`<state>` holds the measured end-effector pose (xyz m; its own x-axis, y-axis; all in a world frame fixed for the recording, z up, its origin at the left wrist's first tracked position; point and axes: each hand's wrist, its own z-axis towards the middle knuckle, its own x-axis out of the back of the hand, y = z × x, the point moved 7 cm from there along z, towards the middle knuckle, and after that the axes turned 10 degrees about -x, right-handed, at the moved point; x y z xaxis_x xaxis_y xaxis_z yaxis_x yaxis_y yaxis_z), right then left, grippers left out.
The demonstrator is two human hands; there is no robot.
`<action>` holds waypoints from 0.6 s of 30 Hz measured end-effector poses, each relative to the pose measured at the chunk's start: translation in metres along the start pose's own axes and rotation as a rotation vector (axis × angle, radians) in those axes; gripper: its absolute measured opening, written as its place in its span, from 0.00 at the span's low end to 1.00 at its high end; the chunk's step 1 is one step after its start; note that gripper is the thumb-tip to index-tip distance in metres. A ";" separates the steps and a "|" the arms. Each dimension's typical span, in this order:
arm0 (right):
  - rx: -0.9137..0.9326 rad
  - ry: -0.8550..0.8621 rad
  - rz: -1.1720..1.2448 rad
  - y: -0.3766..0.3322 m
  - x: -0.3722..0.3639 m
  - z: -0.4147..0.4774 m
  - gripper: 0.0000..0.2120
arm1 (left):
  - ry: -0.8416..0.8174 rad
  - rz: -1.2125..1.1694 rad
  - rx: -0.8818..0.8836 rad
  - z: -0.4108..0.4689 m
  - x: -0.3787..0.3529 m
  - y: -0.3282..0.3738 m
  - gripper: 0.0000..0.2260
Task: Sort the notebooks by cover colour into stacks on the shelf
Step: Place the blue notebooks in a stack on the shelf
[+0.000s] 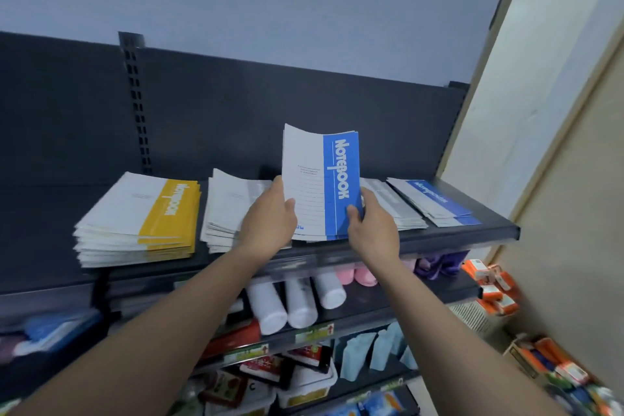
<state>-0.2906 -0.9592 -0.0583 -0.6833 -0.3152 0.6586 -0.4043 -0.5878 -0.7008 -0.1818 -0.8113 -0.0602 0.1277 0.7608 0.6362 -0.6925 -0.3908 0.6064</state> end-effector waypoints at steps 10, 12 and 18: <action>-0.077 0.047 -0.045 0.083 0.062 0.058 0.12 | -0.104 0.014 -0.040 0.039 -0.093 0.070 0.14; -0.104 0.061 -0.061 0.099 0.069 0.075 0.12 | -0.130 0.050 -0.046 0.052 -0.112 0.078 0.13; -0.182 0.077 -0.097 0.140 0.081 0.132 0.16 | -0.193 0.103 -0.053 0.097 -0.169 0.091 0.11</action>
<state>-0.3225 -1.1651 -0.0674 -0.6773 -0.2018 0.7075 -0.5690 -0.4659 -0.6777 -0.1979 -1.0259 -0.0665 0.1847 0.6029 0.7762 -0.7449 -0.4293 0.5107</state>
